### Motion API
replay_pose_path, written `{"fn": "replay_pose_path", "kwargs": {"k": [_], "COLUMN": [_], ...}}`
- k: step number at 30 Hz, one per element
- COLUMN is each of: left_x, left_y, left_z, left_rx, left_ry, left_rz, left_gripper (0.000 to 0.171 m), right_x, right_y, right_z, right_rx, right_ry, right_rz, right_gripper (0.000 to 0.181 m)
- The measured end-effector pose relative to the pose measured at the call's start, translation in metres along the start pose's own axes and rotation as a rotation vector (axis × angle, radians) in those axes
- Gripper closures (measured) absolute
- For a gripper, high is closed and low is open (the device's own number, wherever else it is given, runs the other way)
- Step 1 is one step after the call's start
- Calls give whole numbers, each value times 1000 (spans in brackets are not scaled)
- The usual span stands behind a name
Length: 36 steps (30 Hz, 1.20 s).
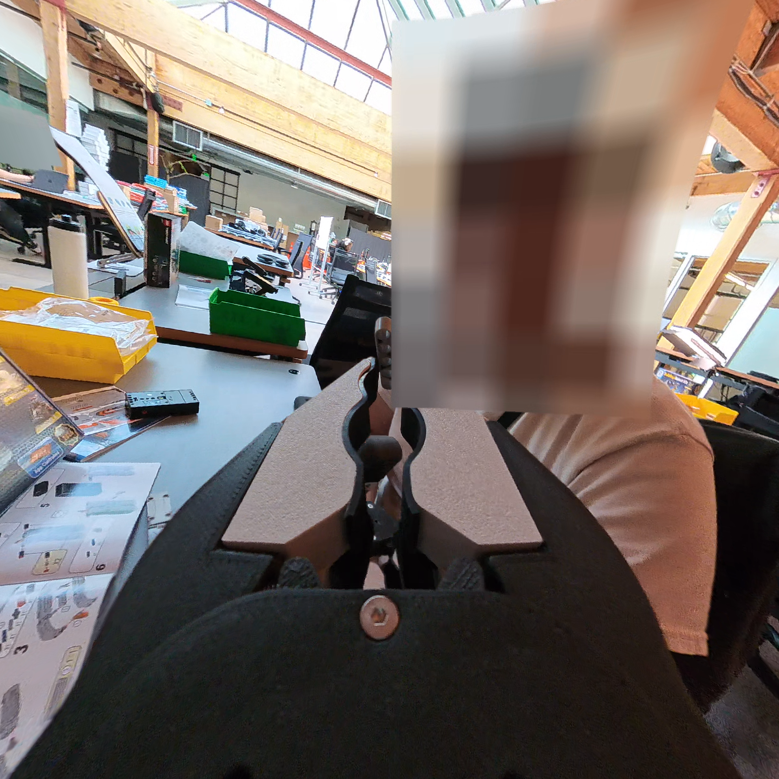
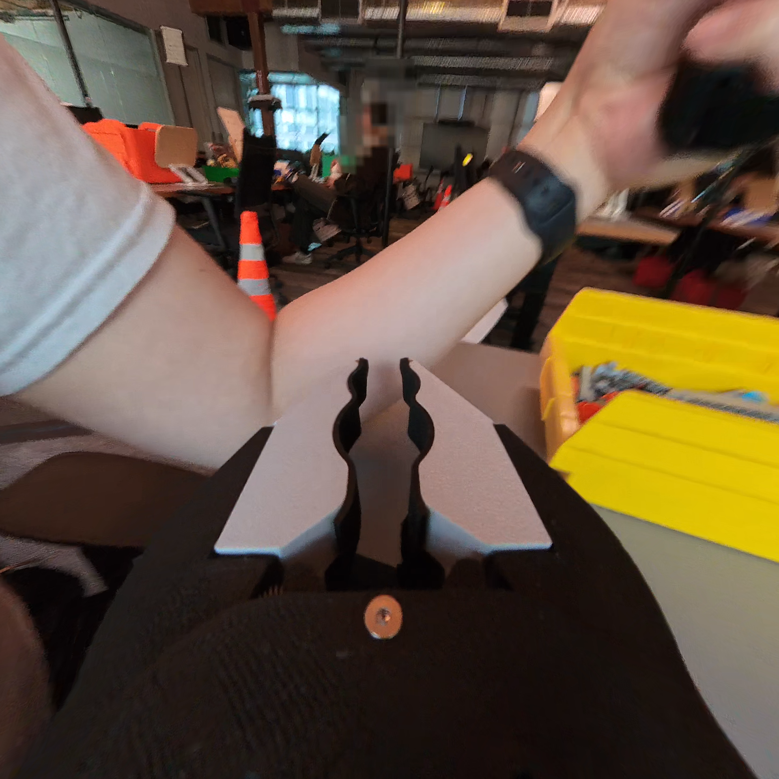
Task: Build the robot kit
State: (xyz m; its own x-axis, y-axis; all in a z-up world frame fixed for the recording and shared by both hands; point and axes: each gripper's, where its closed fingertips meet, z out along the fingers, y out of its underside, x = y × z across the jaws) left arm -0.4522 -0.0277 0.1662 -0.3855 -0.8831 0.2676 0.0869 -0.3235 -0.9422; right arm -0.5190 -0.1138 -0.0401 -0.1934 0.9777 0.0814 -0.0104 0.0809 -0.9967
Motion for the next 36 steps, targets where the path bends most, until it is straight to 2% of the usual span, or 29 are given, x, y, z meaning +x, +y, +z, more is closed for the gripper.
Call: {"fn": "replay_pose_path", "kwargs": {"k": [2,4,6,9,11,15,17,19,22,24,30,36], "left_x": [0,-13,-43,-90,-100,-112,-122,-127,-140,-144,-150,-147], "left_y": [8,25,57,117,150,198,210,217,224,225,223,240], "left_z": [11,19,16,-14,-14,22,37,60,76,84,90,94], "left_rx": [-3,-28,-84,-192,-247,-327,-361,-386,-431,-443,-390,-354], "left_ry": [-43,-174,-425,-900,-1022,-1058,-1106,-1074,-1073,-1051,-960,-840], "left_rz": [-13,-56,-157,-259,-252,-123,-10,54,81,87,121,23], "left_gripper": [167,167,167,166,166,166,166,166,166,166,165,166], "right_x": [10,27,37,46,41,34,39,45,52,56,59,54], "right_y": [-27,-48,-58,-51,-50,-41,-31,-23,-25,-17,-4,14], "right_z": [-18,-45,-71,-106,-134,-180,-194,-201,-206,-209,-220,-220], "right_rx": [133,249,300,241,235,178,139,115,142,99,26,-62], "right_ry": [96,219,300,388,410,404,389,340,255,204,126,42], "right_rz": [-82,-112,-94,-56,-47,-74,-60,14,164,256,334,393], "right_gripper": [168,169,169,168,168,163,157,156,149,147,147,159]}}
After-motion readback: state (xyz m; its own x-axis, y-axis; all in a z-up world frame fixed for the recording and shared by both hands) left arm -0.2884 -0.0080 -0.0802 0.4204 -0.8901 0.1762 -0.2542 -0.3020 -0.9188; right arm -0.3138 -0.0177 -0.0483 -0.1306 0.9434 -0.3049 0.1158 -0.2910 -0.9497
